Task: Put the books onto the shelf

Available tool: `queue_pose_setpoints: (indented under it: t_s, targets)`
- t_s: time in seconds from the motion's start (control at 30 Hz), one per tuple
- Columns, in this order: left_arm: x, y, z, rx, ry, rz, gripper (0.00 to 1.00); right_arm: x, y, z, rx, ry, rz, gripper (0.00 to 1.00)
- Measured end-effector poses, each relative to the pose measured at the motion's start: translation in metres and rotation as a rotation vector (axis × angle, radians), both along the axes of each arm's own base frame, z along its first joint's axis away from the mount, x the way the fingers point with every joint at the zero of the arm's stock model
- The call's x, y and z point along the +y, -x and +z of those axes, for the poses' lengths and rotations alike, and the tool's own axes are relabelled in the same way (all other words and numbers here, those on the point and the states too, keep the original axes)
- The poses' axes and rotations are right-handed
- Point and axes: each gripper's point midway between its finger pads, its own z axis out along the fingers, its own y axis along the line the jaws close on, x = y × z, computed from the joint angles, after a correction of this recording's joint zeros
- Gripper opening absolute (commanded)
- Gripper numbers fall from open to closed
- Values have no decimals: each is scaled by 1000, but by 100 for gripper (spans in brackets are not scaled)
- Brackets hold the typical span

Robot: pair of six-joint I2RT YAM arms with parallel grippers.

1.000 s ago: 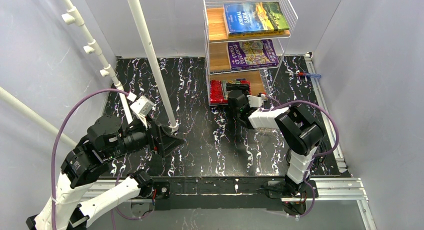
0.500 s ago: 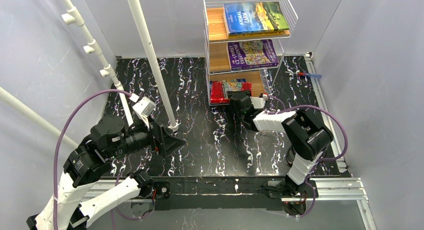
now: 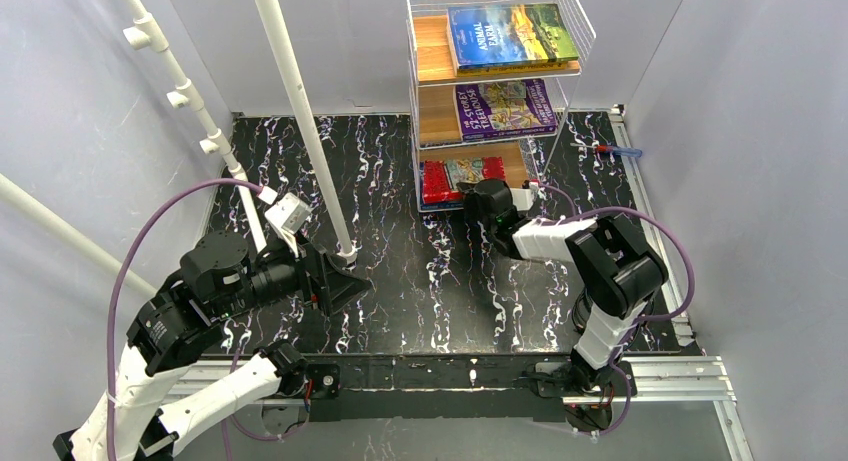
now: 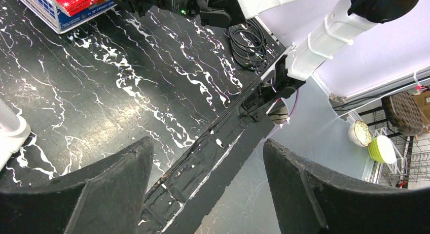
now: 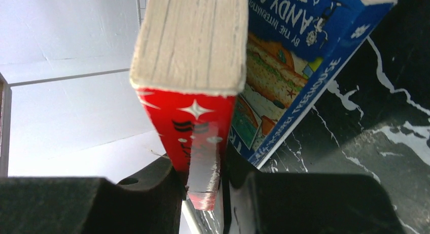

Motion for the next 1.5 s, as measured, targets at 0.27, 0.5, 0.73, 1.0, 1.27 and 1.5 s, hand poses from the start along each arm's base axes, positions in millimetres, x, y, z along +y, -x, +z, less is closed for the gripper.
queue_pose_setpoints:
  t_s: [0.27,0.5,0.73,1.0,1.27,1.5]
  targets:
    - [0,0,0,0,1,-3,77,2,-12,-13,-2,-10,61,1]
    - [-1,1,0,1,1,-6,77,7,-16,-18,-9,-31,108,1]
    - [-1,1,0,0,2,-7,77,13,-20,-17,-21,-45,131,1]
    - [-1,1,2,-2,6,-8,77,13,-22,-22,-21,-49,130,50]
    - [-4,1,0,6,3,-19,77,23,-21,-9,-64,-108,168,89]
    - [-5,0,-1,10,-1,-21,77,24,-17,-5,-43,-130,172,96]
